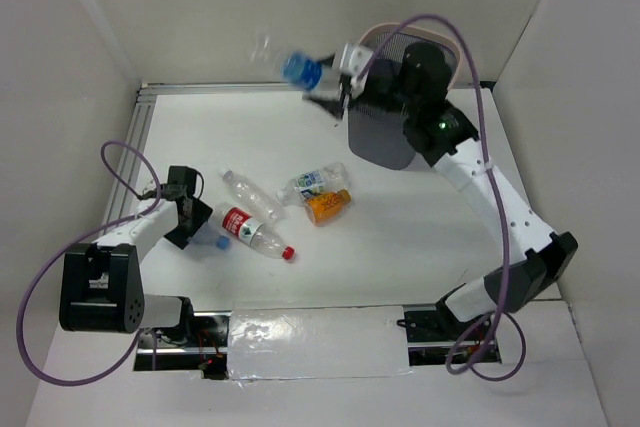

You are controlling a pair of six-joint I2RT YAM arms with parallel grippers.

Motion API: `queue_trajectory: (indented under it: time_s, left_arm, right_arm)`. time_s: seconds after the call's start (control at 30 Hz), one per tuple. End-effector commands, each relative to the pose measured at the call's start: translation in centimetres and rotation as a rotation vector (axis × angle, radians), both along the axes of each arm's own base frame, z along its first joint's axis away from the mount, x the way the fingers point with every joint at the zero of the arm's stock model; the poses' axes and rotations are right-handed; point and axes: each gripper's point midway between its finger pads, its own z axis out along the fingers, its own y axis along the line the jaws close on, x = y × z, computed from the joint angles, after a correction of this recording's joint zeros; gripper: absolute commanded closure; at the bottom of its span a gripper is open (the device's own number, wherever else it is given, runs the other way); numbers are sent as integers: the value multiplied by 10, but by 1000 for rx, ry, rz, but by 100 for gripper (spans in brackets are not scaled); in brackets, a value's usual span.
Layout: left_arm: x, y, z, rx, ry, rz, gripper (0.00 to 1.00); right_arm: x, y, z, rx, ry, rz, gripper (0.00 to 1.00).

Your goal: Put the plastic bottles in the bin

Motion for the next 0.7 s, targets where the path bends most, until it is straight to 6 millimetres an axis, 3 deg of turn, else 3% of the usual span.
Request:
queue_trajectory:
  time_s: [0.0, 0.13, 0.2, 0.23, 0.33, 0.37, 0.4, 0.47, 0.5, 0.6, 0.67]
  left_arm:
    - [-7, 0, -4, -3, 5, -20, 52]
    - [-3, -1, 15, -3, -74, -44, 68]
    - [-3, -1, 25, 4, -108, -59, 80]
    - [1, -3, 40, 4, -152, -84, 89]
    - [10, -1, 76, 29, -252, -123, 95]
    - [11, -1, 87, 36, -281, -131, 95]
    - [14, -3, 104, 36, -339, -147, 95]
    - [22, -5, 130, 45, -394, -179, 96]
    - [25, -10, 139, 31, -411, -197, 98]
    - [48, -31, 181, -26, -545, -291, 100]
    - [64, -54, 210, -78, -640, -392, 100]
  right_arm:
    - [85, -47, 84, 266, -24, -319, 84]
    - [162, -120, 86, 322, 14, -568, 84]
    - [185, -143, 69, 296, 59, -631, 80]
    - [200, -159, 49, 257, 97, -658, 74]
    - [213, -184, 26, 208, 137, -690, 61]
    - [219, -188, 9, 189, 174, -695, 49]
    - [222, -190, -8, 167, 217, -685, 44]
    - [225, -197, -21, 154, 246, -684, 33]
    - [227, -201, -33, 140, 281, -687, 20]
    - [228, -209, -36, 142, 308, -686, 0]
    - [227, -215, -33, 149, 315, -685, 0]
